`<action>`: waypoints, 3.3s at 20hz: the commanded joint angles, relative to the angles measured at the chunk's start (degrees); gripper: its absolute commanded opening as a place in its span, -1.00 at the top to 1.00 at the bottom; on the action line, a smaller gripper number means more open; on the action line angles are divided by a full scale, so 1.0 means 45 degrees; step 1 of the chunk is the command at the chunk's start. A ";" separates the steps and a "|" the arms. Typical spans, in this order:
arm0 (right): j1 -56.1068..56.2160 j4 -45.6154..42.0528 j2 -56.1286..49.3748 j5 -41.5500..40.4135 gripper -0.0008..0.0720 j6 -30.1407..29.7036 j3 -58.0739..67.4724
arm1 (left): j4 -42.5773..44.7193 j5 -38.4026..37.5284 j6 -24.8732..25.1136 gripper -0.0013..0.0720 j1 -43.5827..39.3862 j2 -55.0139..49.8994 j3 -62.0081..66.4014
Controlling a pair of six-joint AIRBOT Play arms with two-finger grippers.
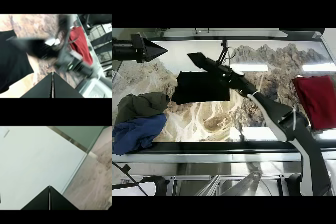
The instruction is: Fold the shirts.
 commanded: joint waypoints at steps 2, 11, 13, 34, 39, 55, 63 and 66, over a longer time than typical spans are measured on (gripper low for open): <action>-0.2225 -1.0452 0.1637 0.3259 0.94 0.8655 -0.0175 | 0.0000 -0.0753 0.0126 0.93 0.0661 0.0010 -0.0053; -0.3925 -1.5052 0.1855 0.6708 -0.39 1.1832 -0.0384 | 0.0019 -0.1355 0.0534 0.93 0.0316 0.0005 -0.0058; -0.3949 -1.5310 0.1530 0.6387 -0.79 1.2177 -0.0384 | 0.0102 -0.1593 0.0529 0.93 0.0146 0.0005 -0.0058; -0.3220 -1.0875 -0.1583 0.4566 -0.90 1.1385 -0.0384 | 0.0102 -0.1792 0.0656 0.93 0.0223 0.0005 -0.0058; -0.2783 -0.8859 -0.1676 0.4104 0.87 0.9952 -0.0316 | 0.0102 -0.1797 0.0661 0.93 0.0223 0.0005 -0.0058; -0.8874 -1.6611 0.9952 0.9292 0.94 1.2789 -0.0325 | 0.0092 -0.2943 -0.1185 0.94 -0.1185 0.2696 -0.1972; -1.3134 -1.9127 1.1128 1.0792 0.93 1.4785 -0.0583 | 0.0117 -0.0767 -0.1948 0.93 -0.2526 0.7499 -0.6567; -1.3279 -1.9278 0.9811 1.0151 0.93 1.4761 -0.0690 | 0.0121 -0.0102 -0.1914 0.93 -0.2526 0.7834 -0.7495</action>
